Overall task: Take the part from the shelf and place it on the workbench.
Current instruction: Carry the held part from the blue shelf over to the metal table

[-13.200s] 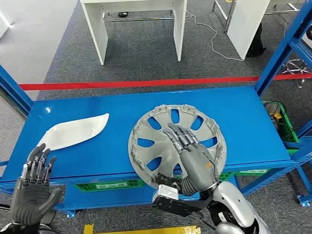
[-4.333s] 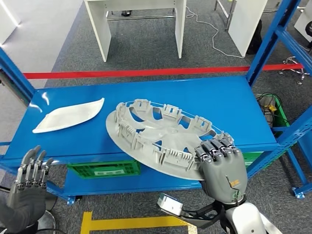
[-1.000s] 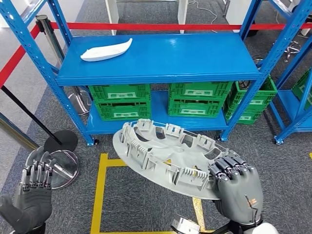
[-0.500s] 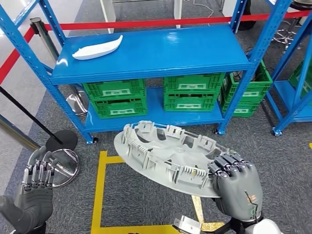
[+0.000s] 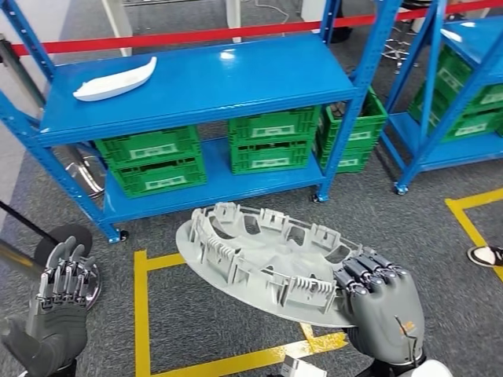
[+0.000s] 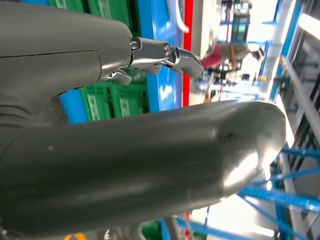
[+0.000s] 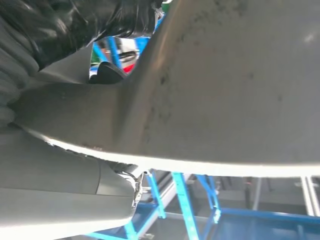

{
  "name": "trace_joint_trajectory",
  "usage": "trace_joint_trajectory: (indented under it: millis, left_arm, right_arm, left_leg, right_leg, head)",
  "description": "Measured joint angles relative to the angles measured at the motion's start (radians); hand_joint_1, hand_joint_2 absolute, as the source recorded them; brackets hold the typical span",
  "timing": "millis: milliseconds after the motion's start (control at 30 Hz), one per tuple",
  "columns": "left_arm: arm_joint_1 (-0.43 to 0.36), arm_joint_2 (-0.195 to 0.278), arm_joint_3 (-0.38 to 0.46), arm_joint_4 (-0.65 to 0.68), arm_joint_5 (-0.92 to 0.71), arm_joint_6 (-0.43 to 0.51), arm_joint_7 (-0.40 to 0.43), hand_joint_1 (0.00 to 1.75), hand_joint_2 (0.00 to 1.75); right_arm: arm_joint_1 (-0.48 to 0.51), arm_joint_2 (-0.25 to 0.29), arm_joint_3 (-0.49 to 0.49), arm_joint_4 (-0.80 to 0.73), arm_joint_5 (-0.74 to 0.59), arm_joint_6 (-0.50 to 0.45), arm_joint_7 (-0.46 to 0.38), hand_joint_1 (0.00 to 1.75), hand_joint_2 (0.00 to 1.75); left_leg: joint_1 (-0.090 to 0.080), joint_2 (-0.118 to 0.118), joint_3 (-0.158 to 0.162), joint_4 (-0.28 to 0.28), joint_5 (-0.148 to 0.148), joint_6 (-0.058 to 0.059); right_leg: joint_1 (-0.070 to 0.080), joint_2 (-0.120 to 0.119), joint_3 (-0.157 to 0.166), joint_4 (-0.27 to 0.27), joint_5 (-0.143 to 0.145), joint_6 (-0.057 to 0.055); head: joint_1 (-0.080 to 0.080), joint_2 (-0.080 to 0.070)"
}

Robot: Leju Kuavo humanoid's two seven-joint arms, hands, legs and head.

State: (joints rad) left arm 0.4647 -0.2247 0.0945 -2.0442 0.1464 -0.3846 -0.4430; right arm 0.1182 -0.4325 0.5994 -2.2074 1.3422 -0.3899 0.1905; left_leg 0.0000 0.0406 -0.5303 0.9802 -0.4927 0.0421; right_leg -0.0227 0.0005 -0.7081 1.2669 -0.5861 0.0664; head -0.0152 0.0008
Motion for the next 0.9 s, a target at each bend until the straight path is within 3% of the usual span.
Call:
trace_joint_trajectory:
  millis: [67,133,167,233,267,333,400,433,467,500,533,600,667,700,767,833,900]
  left_arm:
    - [-0.002,0.0,0.0,0.0,-0.002,-0.001,0.0,0.0,0.0]
    - [-0.005,0.0,-0.001,0.0,-0.001,0.001,0.0,0.0,0.0]
    - [-0.007,0.001,-0.001,0.0,-0.001,0.003,0.0,0.0,0.0]
    - [-0.009,0.001,-0.002,0.0,-0.001,0.006,0.0,0.0,0.0]
    - [-0.009,0.001,-0.002,0.0,-0.001,0.007,-0.002,0.0,0.0]
    - [-0.007,0.001,-0.002,0.0,-0.004,0.007,-0.01,0.0,0.0]
    - [-0.005,0.001,-0.002,0.0,-0.006,0.005,-0.015,0.0,0.0]
    - [-0.007,0.002,-0.002,0.0,-0.005,0.005,-0.013,0.0,0.0]
    - [-0.009,0.002,-0.002,0.0,-0.004,0.007,-0.009,0.0,0.0]
    - [-0.012,0.002,-0.002,0.0,-0.002,0.008,-0.004,0.0,0.0]
    - [-0.016,0.002,-0.002,0.0,-0.001,0.01,0.0,0.0,0.0]
    - [-0.02,0.002,-0.003,0.0,0.0,0.011,0.004,0.0,0.0]
    - [-0.021,0.002,-0.003,0.0,0.0,0.014,0.006,0.0,0.0]
    - [-0.021,0.002,-0.003,0.0,-0.001,0.017,0.005,0.0,0.0]
    - [-0.018,0.003,-0.003,0.0,-0.004,0.018,-0.004,0.0,0.0]
    - [-0.014,0.003,-0.003,0.0,-0.009,0.014,-0.014,0.0,0.0]
    - [-0.011,0.003,-0.002,0.0,-0.013,0.011,-0.017,0.0,0.0]
  right_arm:
    - [-0.001,0.0,0.0,0.001,-0.001,0.006,0.001,1.75,1.75]
    - [-0.008,0.0,0.0,0.0,-0.003,0.014,0.004,1.75,1.75]
    - [-0.01,0.0,0.0,-0.001,-0.005,0.017,0.006,1.75,1.75]
    - [-0.011,0.0,0.0,-0.002,-0.008,0.017,0.009,1.75,1.75]
    - [-0.009,-0.001,0.0,-0.002,-0.009,0.017,0.009,1.75,1.75]
    - [-0.006,-0.002,-0.001,-0.002,-0.01,0.014,0.005,1.75,1.75]
    - [-0.006,-0.002,-0.002,-0.002,-0.012,0.013,0.001,1.75,1.75]
    - [-0.009,-0.002,-0.001,-0.002,-0.014,0.016,0.002,1.75,1.75]
    - [-0.014,-0.002,0.0,-0.003,-0.015,0.02,0.004,1.75,1.75]
    - [-0.019,-0.001,0.001,-0.003,-0.015,0.026,0.007,1.75,1.75]
    - [-0.023,-0.001,0.003,-0.004,-0.015,0.031,0.01,1.75,1.75]
    - [-0.031,0.0,0.004,-0.007,-0.015,0.036,0.013,1.75,1.75]
    - [-0.036,0.0,0.005,-0.009,-0.014,0.039,0.016,1.75,1.75]
    - [-0.035,0.0,0.005,-0.009,-0.013,0.038,0.017,1.75,1.75]
    - [-0.023,-0.001,0.004,-0.01,-0.012,0.029,0.012,1.75,1.75]
    - [-0.012,-0.001,0.001,-0.009,-0.015,0.014,0.003,1.75,1.75]
    - [-0.009,-0.002,0.0,-0.008,-0.018,0.005,-0.005,1.75,1.75]
  left_leg:
    - [-0.001,0.023,-0.001,0.007,-0.004,-0.005]
    - [-0.007,0.041,-0.004,0.018,-0.009,-0.015]
    - [-0.01,0.048,-0.005,0.021,-0.01,-0.019]
    - [-0.012,0.064,-0.005,0.023,-0.01,-0.025]
    - [-0.009,0.062,-0.006,0.027,-0.016,-0.029]
    - [-0.003,0.024,-0.027,0.084,-0.062,-0.039]
    - [0.001,-0.019,-0.082,0.219,-0.135,-0.045]
    - [0.002,-0.026,-0.109,0.282,-0.159,-0.046]
    - [0.002,-0.029,-0.123,0.318,-0.165,-0.045]
    - [0.002,-0.03,-0.119,0.312,-0.148,-0.043]
    - [0.002,-0.036,-0.097,0.265,-0.115,-0.039]
    - [0.004,-0.086,-0.034,0.125,-0.042,-0.028]
    - [0.006,-0.133,-0.002,0.042,-0.016,-0.02]
    - [0.005,-0.138,-0.001,0.034,-0.019,-0.019]
    - [0.005,-0.111,0.0,0.022,-0.017,-0.015]
    - [0.009,-0.08,0.002,0.009,-0.009,-0.007]
    - [0.009,-0.047,0.001,0.006,-0.006,-0.002]
  right_leg:
    - [0.001,-0.03,0.079,-0.127,0.052,0.0]
    - [0.006,-0.063,0.142,-0.233,0.079,-0.011]
    - [0.009,-0.069,0.15,-0.251,0.079,-0.019]
    - [0.011,-0.05,0.147,-0.252,0.085,-0.034]
    - [0.01,-0.041,0.145,-0.253,0.088,-0.04]
    - [0.007,-0.021,0.141,-0.257,0.096,-0.052]
    - [0.006,0.001,0.135,-0.257,0.101,-0.06]
    - [0.007,0.013,0.132,-0.256,0.103,-0.062]
    - [0.007,0.027,0.13,-0.256,0.105,-0.063]
    - [0.008,0.041,0.129,-0.255,0.106,-0.063]
    - [0.008,0.055,0.13,-0.254,0.107,-0.062]
    - [0.008,0.082,0.128,-0.253,0.109,-0.058]
    - [0.004,0.106,0.117,-0.25,0.116,-0.047]
    - [0.002,0.118,0.109,-0.25,0.12,-0.039]
    - [-0.001,0.131,0.095,-0.25,0.125,-0.026]
    - [0.003,0.086,0.068,-0.207,0.096,-0.018]
    - [0.005,0.024,0.014,-0.088,0.031,-0.013]
  head:
    - [0.0,0.0]
    - [0.0,0.0]
    - [-0.001,0.0]
    - [-0.001,0.0]
    - [-0.001,0.0]
    - [-0.002,0.0]
    - [-0.004,0.0]
    - [-0.004,0.0]
    - [-0.004,0.0]
    - [-0.004,0.0]
    - [-0.004,0.0]
    - [-0.003,0.0]
    - [-0.004,0.0]
    - [-0.006,0.0]
    - [-0.009,0.0]
    - [-0.002,0.0]
    - [0.005,0.0]
